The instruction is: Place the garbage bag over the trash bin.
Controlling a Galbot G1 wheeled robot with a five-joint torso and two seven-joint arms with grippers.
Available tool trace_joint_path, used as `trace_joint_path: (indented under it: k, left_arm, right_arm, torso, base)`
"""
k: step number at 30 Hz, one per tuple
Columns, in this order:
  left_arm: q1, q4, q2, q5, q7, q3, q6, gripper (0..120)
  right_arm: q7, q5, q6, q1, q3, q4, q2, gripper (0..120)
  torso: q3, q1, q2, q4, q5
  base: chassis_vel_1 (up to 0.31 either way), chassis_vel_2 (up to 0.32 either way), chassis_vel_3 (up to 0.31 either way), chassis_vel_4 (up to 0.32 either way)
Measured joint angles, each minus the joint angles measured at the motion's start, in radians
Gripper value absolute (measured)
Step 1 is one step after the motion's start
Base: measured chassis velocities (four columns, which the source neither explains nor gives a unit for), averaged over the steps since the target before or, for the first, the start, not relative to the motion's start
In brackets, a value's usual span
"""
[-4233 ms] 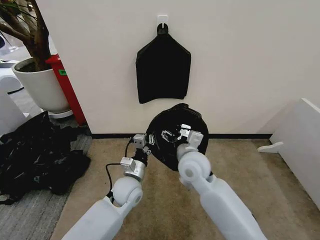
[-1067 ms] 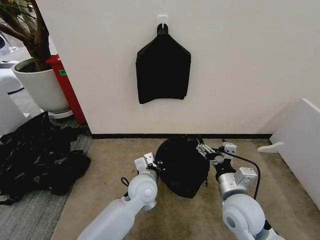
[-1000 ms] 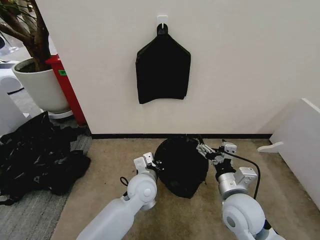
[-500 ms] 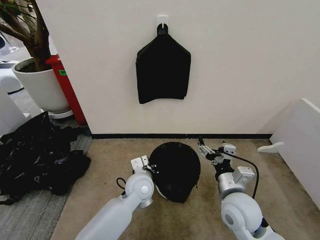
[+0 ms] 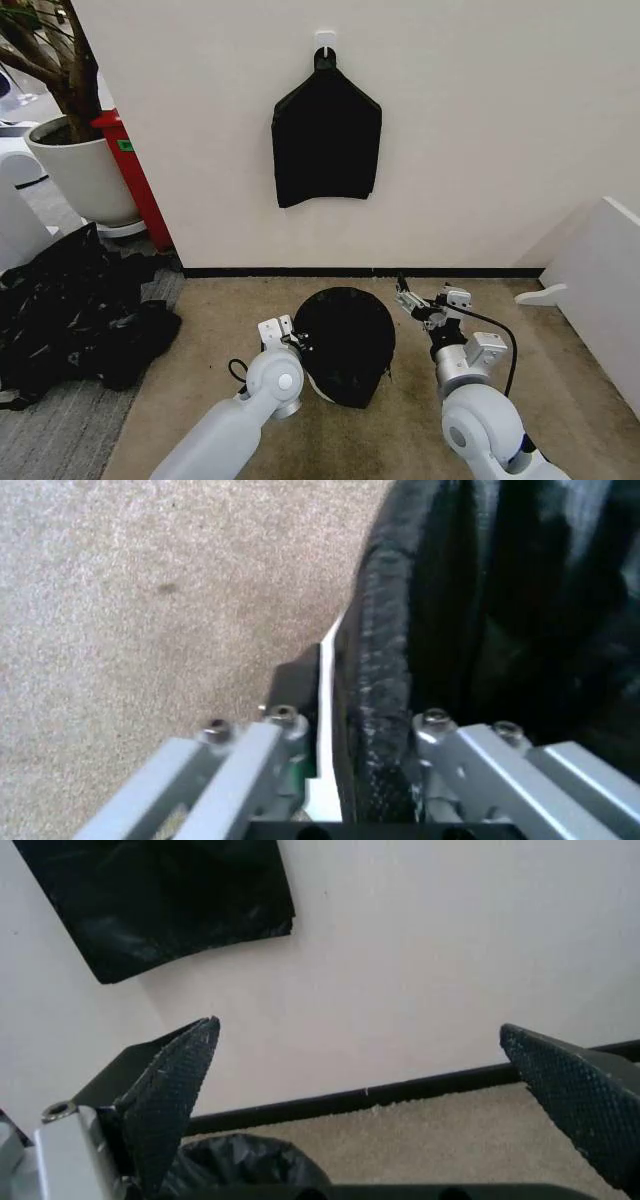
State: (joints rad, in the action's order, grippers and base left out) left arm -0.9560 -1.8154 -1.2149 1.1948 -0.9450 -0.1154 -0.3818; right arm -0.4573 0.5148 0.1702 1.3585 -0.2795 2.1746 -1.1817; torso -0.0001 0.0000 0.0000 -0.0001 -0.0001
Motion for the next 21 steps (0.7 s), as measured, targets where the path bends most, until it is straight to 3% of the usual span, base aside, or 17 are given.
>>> trace_joint_path:
  k: [4, 5, 6, 9, 12, 17, 21]
  left_arm:
    - [-0.005, -0.025, 0.012, -0.003, 0.011, 0.008, 0.009, 34]
    - [-0.009, -0.051, 0.023, 0.003, 0.011, 0.015, 0.012, 43]
    - [-0.010, -0.056, 0.025, 0.004, 0.011, 0.017, 0.012, 43]
    - [-0.022, -0.109, 0.050, 0.025, 0.005, 0.042, 0.013, 57]
    - [-0.026, -0.120, 0.056, 0.032, 0.003, 0.050, 0.012, 63]
    - [-0.067, -0.199, 0.097, 0.088, -0.035, 0.112, -0.002, 88]
    - [-0.077, -0.206, 0.103, 0.100, -0.046, 0.125, -0.010, 98]
  right_arm:
    - [0.000, 0.006, 0.000, -0.001, 0.000, 0.003, 0.000, 100]
    - [-0.001, 0.013, 0.002, -0.002, 0.001, 0.006, 0.000, 100]
    - [-0.001, 0.014, 0.003, -0.002, 0.001, 0.006, 0.000, 100]
    - [-0.003, 0.020, 0.005, -0.005, 0.004, 0.013, 0.000, 100]
    - [-0.003, 0.022, 0.006, -0.006, 0.005, 0.015, 0.000, 100]
    - [-0.009, 0.034, 0.011, -0.011, 0.007, 0.026, 0.004, 100]
    - [-0.011, 0.038, 0.013, -0.015, 0.007, 0.028, 0.010, 100]
  torso:
    - [0.000, 0.000, 0.000, 0.0001, 0.0001]
    - [0.000, 0.000, 0.000, 0.0001, 0.0001]
    - [0.000, 0.000, 0.000, 0.0001, 0.0001]
    - [0.000, 0.000, 0.000, 0.0001, 0.0001]
    - [0.000, 0.000, 0.000, 0.0001, 0.0001]
    - [0.000, 0.000, 0.000, 0.0003, 0.0001]
    - [0.000, 0.000, 0.000, 0.0002, 0.0001]
  base:
    - [0.000, 0.000, 0.000, 0.000]
    - [0.000, 0.000, 0.000, 0.000]
    - [0.000, 0.000, 0.000, 0.000]
    - [0.000, 0.000, 0.000, 0.000]
    - [0.000, 0.000, 0.000, 0.000]
    - [0.000, 0.000, 0.000, 0.000]
    - [0.000, 0.000, 0.000, 0.000]
